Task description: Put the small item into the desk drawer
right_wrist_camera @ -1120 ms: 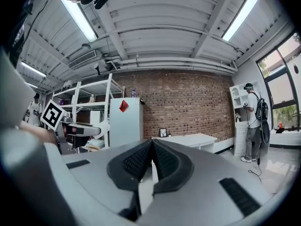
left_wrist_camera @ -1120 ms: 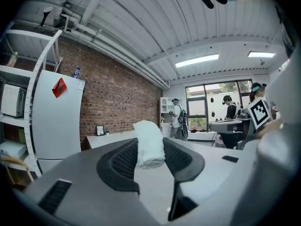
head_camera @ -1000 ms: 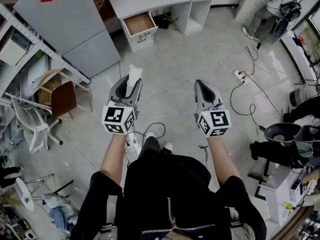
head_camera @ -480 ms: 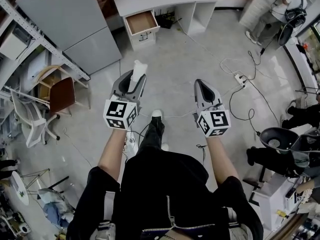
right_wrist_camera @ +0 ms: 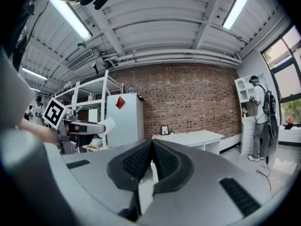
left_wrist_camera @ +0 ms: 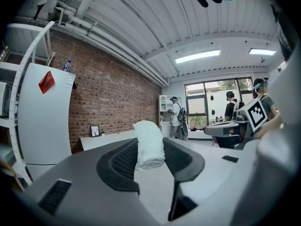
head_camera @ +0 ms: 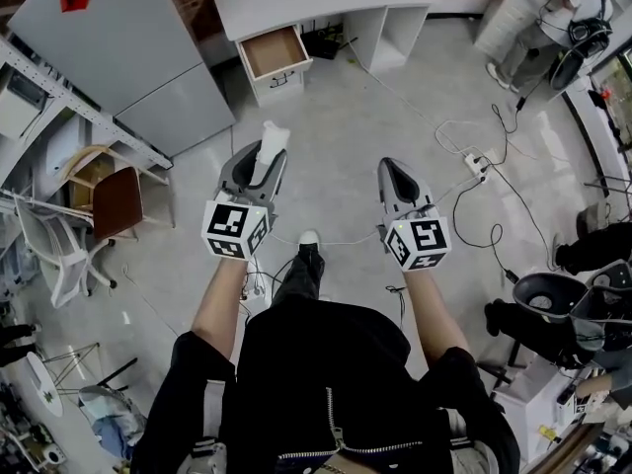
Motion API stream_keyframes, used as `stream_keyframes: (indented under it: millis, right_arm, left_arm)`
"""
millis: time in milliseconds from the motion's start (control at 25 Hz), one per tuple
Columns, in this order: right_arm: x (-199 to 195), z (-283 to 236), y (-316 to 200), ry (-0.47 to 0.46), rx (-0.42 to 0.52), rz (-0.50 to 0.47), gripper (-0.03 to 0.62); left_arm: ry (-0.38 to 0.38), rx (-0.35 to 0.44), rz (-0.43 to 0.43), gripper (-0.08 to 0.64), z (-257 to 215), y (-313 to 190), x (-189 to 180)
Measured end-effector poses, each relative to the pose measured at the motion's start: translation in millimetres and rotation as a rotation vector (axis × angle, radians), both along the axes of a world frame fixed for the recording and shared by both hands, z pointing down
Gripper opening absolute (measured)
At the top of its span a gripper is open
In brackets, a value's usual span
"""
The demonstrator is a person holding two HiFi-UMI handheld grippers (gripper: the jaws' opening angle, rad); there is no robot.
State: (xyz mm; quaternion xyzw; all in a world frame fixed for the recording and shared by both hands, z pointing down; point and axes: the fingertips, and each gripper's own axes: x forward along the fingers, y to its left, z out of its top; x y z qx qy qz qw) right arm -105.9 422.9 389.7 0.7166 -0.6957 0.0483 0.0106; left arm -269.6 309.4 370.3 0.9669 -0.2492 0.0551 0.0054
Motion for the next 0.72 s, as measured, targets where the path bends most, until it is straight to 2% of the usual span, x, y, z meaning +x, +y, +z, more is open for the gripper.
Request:
stream_keyframes:
  millis: [480,720]
  right_arm:
    - [57.1,-2.1,-153.5,-0.024,-0.015,-0.016,0.005]
    - [82.0,-0.5,-213.6,-0.025,-0.021,-0.012,0.005]
  left_arm:
    - [-0.015,0.000,0.032,0.169,-0.3,-145.8,63.4]
    - [-0.016,0.003,0.035,0.169,-2.1,-210.6,89.8]
